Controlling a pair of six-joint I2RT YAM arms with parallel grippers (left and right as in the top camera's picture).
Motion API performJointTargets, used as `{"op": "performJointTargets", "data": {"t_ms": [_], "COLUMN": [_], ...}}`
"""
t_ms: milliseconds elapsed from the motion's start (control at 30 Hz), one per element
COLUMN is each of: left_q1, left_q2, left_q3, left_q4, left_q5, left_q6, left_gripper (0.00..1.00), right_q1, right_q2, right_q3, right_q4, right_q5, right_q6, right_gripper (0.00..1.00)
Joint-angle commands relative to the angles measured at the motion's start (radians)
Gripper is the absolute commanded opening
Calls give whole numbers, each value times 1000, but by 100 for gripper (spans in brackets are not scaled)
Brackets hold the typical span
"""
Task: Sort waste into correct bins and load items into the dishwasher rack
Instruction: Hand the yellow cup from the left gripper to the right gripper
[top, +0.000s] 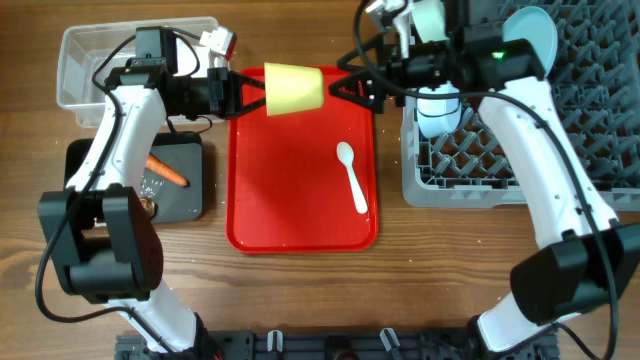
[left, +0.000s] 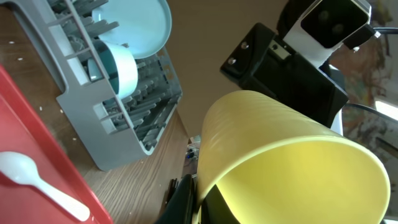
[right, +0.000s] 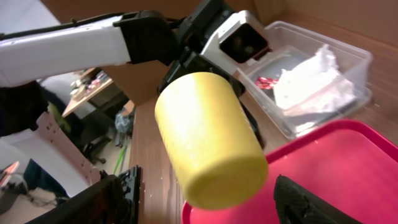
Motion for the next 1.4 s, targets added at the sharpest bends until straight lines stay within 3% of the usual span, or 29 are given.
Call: {"op": "performJointTargets", "data": {"t_ms": [0, 567, 933, 1067, 1200, 1300, 1367], "left_q1": [-1, -1, -1, -1, -1, -1, -1], "left_q2": [-35, -35, -35, -35, -35, -35, -35], "left_q3": [19, 19, 19, 19, 19, 19, 19], "left_q4": [3, -1, 0, 0, 0, -1, 0], "left_q5": [50, 50, 50, 50, 50, 50, 49], "left_q6": [27, 27, 27, 27, 27, 27, 27], "left_gripper": [4, 4, 4, 4, 4, 4, 15], "right_q1": [23, 95, 108, 108, 108, 104, 94], "right_q2": [36, 82, 151, 151, 151, 151, 151], "right_q3": [2, 2, -9, -10, -10, -10, -10], "right_q4": [37, 124, 72, 102, 126, 135, 148], "right_q5": [-64, 12, -12, -50, -84, -103, -114], "right_q6": [-31, -54, -54, -53, -53, -53, -51], "right_gripper": [81, 79, 75, 70, 59, 57, 55]}}
